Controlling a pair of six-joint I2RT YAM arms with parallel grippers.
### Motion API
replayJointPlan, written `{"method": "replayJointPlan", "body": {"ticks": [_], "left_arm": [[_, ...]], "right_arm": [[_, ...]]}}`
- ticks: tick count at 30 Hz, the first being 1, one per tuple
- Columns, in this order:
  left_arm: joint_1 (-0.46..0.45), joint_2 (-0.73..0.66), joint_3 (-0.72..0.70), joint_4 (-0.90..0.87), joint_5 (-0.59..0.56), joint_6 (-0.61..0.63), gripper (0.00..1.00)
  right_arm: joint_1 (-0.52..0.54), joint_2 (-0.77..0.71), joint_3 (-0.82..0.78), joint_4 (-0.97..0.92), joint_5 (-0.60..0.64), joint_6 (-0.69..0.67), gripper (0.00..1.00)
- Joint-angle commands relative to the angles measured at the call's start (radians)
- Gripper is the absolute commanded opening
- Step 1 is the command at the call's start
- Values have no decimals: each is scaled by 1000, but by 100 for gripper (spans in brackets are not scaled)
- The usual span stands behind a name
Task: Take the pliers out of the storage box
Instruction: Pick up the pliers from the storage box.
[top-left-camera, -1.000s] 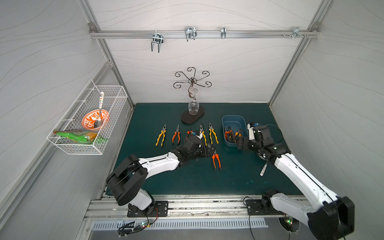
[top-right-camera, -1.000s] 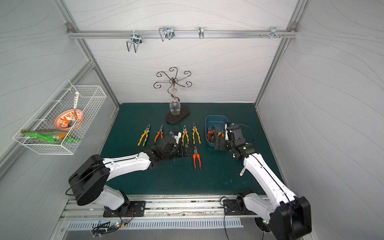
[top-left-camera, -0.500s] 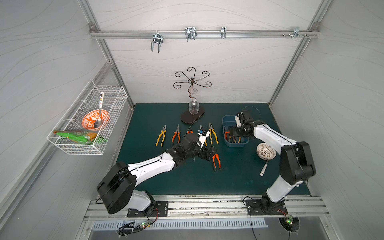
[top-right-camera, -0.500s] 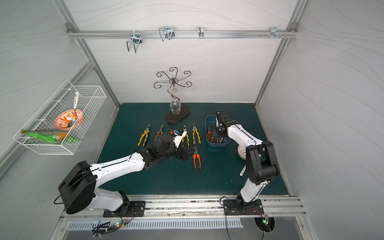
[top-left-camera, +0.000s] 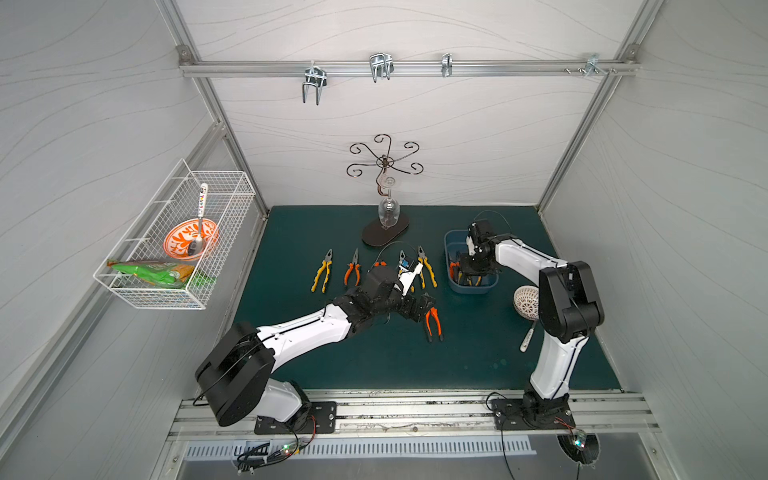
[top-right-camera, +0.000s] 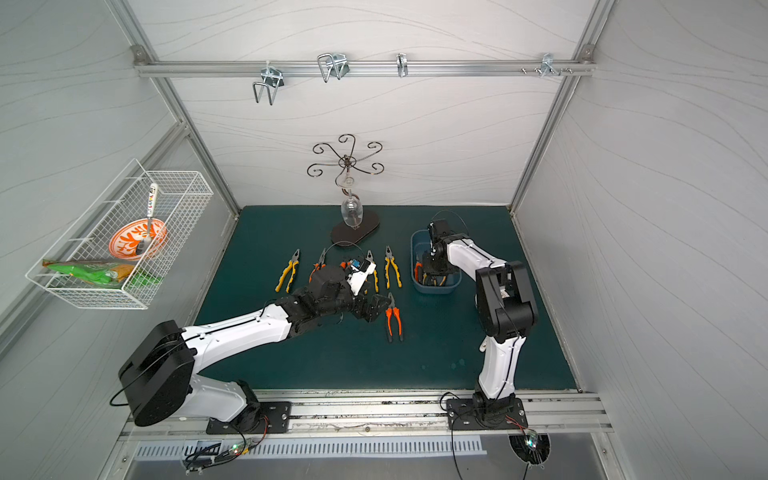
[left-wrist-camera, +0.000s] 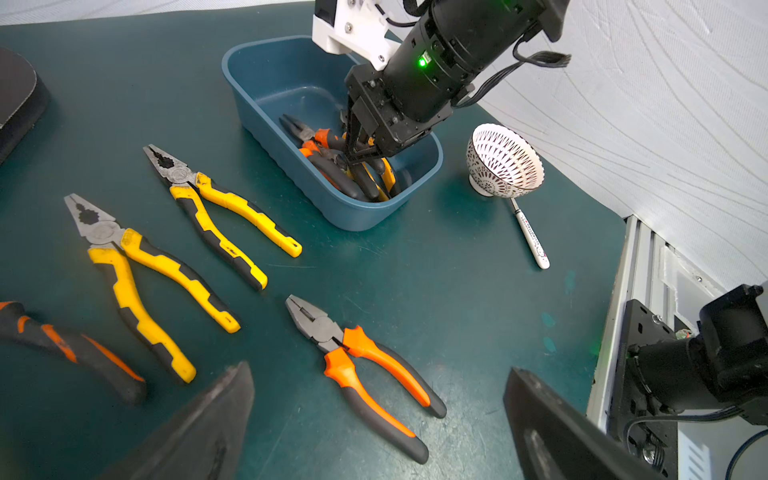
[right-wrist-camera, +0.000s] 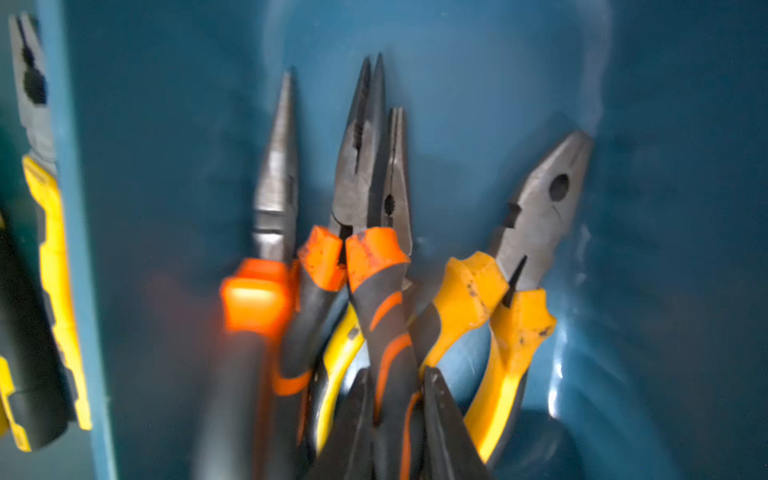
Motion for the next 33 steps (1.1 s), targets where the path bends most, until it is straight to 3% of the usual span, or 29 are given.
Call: {"method": "replayJointPlan", "body": {"ticks": [1,3,8,15,19,27,33], "left_arm": [[1,16,38,58,-7,-5,100],[8,19,40,61,-6,-27,100],[40,17,35,89,5,-115,100],[124,38,47,151,72,-345,100],[153,73,73,189,112,-459,100],[157,115,147,227,180,-524,100],[157,167,195,339,258,-632,92]], "right_arm": [[-6,-40,-14,-35,17,11,4],[-8,-72,-34,-13,17,17,0],[-13,-178,-105,83,23,42,0],[-18,-347,-221,226,39,51,0],[-17,-448,-275,303,-33,32,0],[-14,-609,-347,400,-203,16,0],[30,-671,-393,481,-325,64,0]]}}
